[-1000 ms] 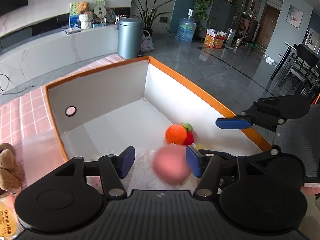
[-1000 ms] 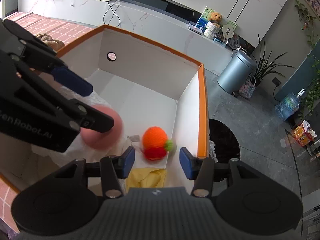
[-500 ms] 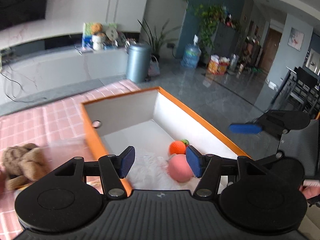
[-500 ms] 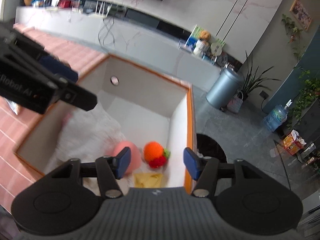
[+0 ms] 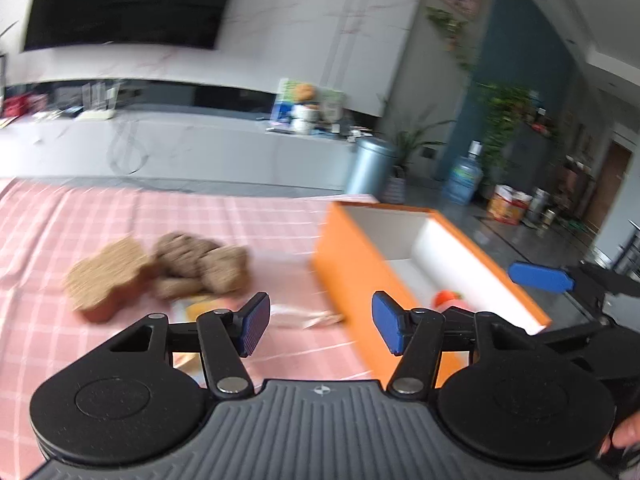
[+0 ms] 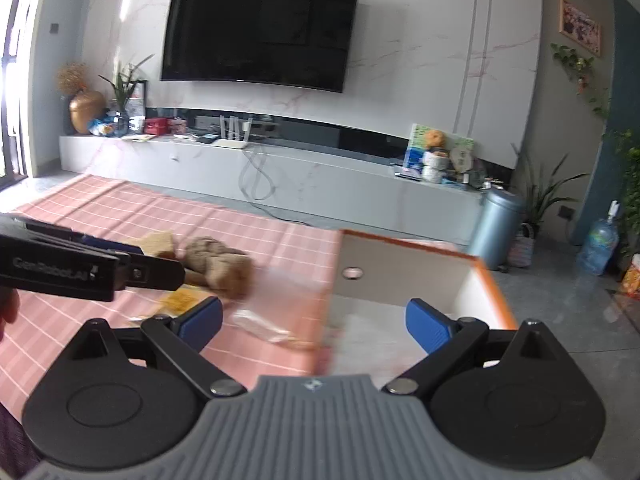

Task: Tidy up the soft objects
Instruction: 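Grasp the Deeyeo wipe pack with the left tool while the right tool grasps the clear bag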

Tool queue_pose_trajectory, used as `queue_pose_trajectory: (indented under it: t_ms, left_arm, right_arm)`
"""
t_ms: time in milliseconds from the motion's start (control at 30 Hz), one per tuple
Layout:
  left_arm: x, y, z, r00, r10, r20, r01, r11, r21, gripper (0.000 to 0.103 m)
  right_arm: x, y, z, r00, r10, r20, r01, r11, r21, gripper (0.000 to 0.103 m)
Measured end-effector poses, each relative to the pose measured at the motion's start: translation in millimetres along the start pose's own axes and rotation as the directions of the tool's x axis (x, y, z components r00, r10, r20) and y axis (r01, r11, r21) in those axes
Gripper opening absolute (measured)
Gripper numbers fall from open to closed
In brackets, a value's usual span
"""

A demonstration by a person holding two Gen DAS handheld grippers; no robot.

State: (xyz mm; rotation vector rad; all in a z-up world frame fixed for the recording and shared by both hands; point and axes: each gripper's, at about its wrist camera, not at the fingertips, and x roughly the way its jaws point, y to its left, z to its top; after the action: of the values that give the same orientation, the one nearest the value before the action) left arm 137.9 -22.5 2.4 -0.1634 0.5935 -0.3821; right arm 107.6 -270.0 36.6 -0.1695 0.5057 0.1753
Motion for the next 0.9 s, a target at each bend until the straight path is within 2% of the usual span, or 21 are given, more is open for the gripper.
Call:
queue_pose_trajectory:
  t_ms: [100,167,333,500,600,700,767,900]
  left_arm:
    - [-3.1,14.3,-10.5,0.998,0.059,0.004,-0.058,0.998,-0.027,0.075]
    - [1.8,25.1,-16.4,0.998,0.068,-0.017,-0.069,0.995,-0.066,0.077]
    - [16.2,45.7,-27.0,0.994,0.102,-0.044,-0.106,0.989,-0.108,0.081]
    - [33.3,60.2,-33.6,0.992,0.103,-0.073,-0.112,0.985,-0.129,0.082]
    - [46.3,65.5,-37.3,0.99,0.108,-0.092,-0.119,0.985,-0.123,0.082]
    - [64.3,68.3,-33.7,0.986,0.119,-0.114,-0.131,0.986,-0.1,0.082]
    - [75.6,72.8,-29.2,0.985,0.119,-0.124,-0.134,0.984,-0.118,0.082]
    - [97.1,78.6,-19.8,0.98,0.131,-0.153,-0.153,0.978,-0.143,0.082]
  right_arm:
    - [3.5,30.4,-3.2,1.0,0.03,0.007,-0.03,0.999,0.021,0.096]
    - [8.6,48.8,-8.1,0.998,0.055,0.01,-0.055,0.997,0.046,0.094]
    - [32.6,83.1,-27.2,0.999,0.049,-0.022,-0.047,0.997,0.068,0.064]
    - [65.1,95.6,-38.8,0.994,0.02,-0.104,-0.017,0.999,0.028,0.047]
    - [85.5,95.5,-39.3,0.991,0.001,-0.136,0.002,1.0,0.02,0.046]
    - [104.2,97.6,-37.0,0.991,-0.013,-0.134,0.011,1.0,-0.011,0.046]
    - [118.1,100.0,-35.7,0.991,-0.019,-0.13,0.015,0.999,-0.035,0.046]
    - [145.4,100.6,-33.6,0.992,-0.05,-0.118,0.044,0.998,-0.054,0.059]
